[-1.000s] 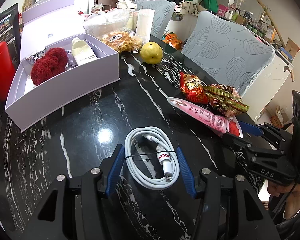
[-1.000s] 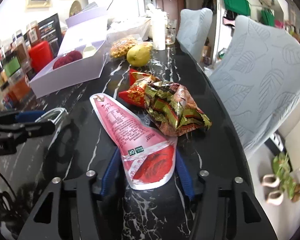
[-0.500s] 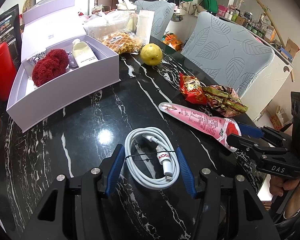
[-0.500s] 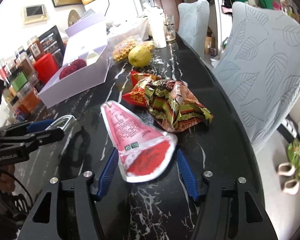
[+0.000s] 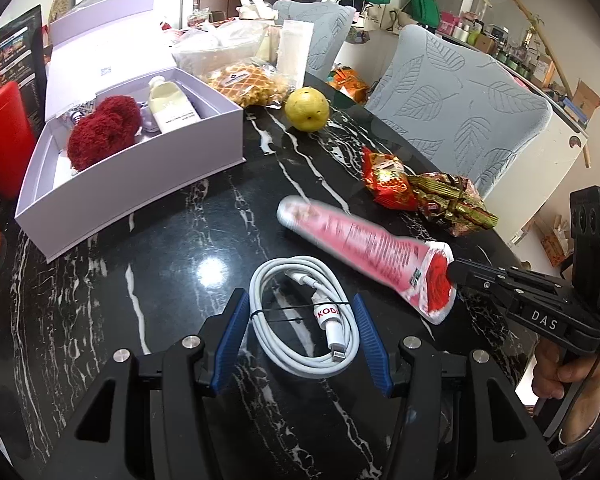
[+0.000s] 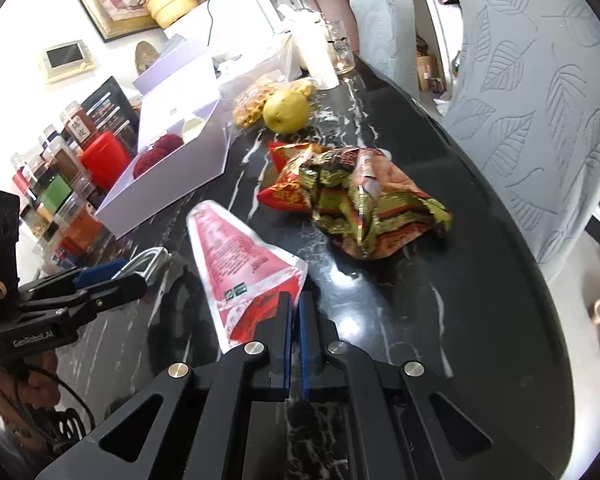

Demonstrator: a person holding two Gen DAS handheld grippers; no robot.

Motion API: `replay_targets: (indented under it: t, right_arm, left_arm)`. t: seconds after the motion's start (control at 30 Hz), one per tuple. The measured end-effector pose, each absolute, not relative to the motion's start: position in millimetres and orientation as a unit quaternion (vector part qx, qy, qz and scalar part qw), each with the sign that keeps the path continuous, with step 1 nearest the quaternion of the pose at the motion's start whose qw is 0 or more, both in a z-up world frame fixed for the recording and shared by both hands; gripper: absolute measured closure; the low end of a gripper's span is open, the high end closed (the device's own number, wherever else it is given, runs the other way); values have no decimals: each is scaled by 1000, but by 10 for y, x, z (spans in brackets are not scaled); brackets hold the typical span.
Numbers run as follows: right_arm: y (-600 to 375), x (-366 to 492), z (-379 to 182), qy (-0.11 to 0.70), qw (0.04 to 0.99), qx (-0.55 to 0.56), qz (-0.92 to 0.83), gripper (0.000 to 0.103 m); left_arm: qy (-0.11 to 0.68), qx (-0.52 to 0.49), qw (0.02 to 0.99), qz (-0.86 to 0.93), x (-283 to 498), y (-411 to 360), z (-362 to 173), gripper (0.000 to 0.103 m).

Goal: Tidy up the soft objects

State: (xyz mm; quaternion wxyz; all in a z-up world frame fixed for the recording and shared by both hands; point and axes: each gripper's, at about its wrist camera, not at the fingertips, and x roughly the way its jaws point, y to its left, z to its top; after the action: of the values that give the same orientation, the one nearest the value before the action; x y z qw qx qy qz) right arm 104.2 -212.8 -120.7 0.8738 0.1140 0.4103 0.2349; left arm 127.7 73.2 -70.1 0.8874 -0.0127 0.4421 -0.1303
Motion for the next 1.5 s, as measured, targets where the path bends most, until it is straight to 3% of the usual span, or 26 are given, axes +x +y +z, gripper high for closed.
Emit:
replay_targets:
  t: [0.53, 0.67, 0.73, 0.77, 0.8, 1.1, 1.43, 1.47, 1.5]
  right_arm:
    - [-1747, 974, -999, 385, 883, 68, 262, 102]
    - [-1635, 1006, -1079, 399, 879, 52, 258, 96]
    - [-1594, 1012, -1096, 401, 879, 34, 255, 73]
    - [-1577, 1014, -1095, 399, 881, 28, 253, 44]
    - [-1561, 1010, -1085, 393, 883, 22, 254, 26]
    - [-1197, 1151, -1085, 390, 861, -87, 316, 22]
    - [-856, 1186, -1188, 392, 832, -177, 350, 20]
    - [-841, 1179, -1187, 392, 831, -177, 352, 25]
    - [-833, 1166, -1173, 390, 830, -178, 356, 45]
  left_arm:
    - [413, -27, 906, -84, 1115, 1052, -494, 50]
    - [419, -33, 904, -81, 1112, 1136, -544, 50]
    - [425, -38, 900, -85, 1117, 1154, -589, 50]
    - [429, -43, 898, -89, 1124, 1155, -622, 50]
    - [434, -47, 895, -93, 1136, 1154, -649, 50]
    - [484, -64, 869, -83, 1318, 1098, -887, 48]
    - [474, -8, 878, -62, 1401, 973, -947, 48]
    - [474, -5, 878, -61, 1409, 969, -948, 48]
    - [475, -5, 878, -61, 1411, 970, -945, 48]
